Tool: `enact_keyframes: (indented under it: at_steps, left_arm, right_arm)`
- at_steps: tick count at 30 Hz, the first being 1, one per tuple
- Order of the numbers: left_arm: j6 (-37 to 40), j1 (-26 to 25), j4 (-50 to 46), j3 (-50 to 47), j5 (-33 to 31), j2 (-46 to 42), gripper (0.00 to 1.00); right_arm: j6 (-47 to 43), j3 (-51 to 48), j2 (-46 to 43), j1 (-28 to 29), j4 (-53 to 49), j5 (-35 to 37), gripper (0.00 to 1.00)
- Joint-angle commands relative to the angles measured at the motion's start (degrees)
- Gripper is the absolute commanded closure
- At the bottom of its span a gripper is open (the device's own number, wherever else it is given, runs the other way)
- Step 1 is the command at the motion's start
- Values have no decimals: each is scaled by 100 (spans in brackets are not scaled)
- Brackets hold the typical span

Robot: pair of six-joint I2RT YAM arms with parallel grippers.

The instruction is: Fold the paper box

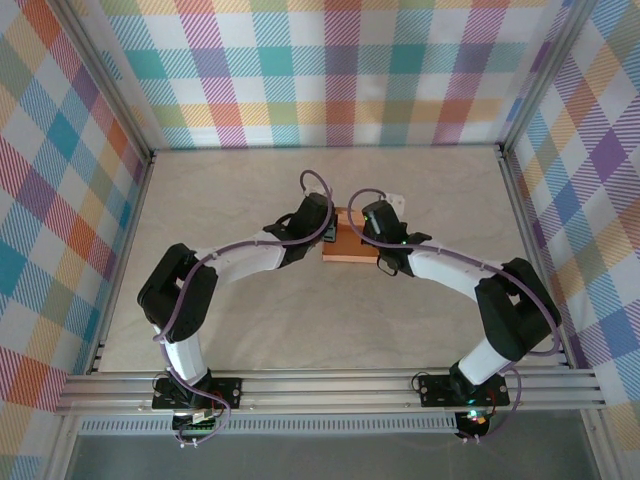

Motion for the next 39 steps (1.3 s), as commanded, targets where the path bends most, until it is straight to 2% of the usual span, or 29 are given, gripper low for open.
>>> enact_keyframes:
  at_steps: [1, 10, 16, 20, 24, 31, 36, 39]
  left_arm:
    - [-313, -156, 599, -191, -3, 96, 100]
    - [-328, -307, 1055, -650, -369, 100, 100]
    - [-280, -379, 1325, -868, -503, 53, 100]
    - [-222, -412, 1338, -870, -567, 53, 100]
    - [-99, -441, 1373, -918, -688, 74, 100]
    - [36, -467, 1611, -1096, -846, 214, 100]
    - [170, -504, 1683, -1122, -894, 221, 100]
    - [241, -544, 1651, -1137, -987, 179, 100]
  right_arm:
    - [138, -206, -65, 126, 566, -23, 100]
    - [152, -770, -112, 215, 1156, 9, 100]
    - [-188, -1021, -271, 321, 1523, 135, 99]
    - [-277, -1034, -428, 340, 1560, 130, 90]
    - [-375, -1126, -669, 372, 1645, 95, 68]
    - [-627, -1534, -1417, 374, 1733, -165, 42]
    - [-796, -1632, -2114, 374, 1401, -116, 32]
    - [-579, -1322, -2288, 265, 639, -106, 30]
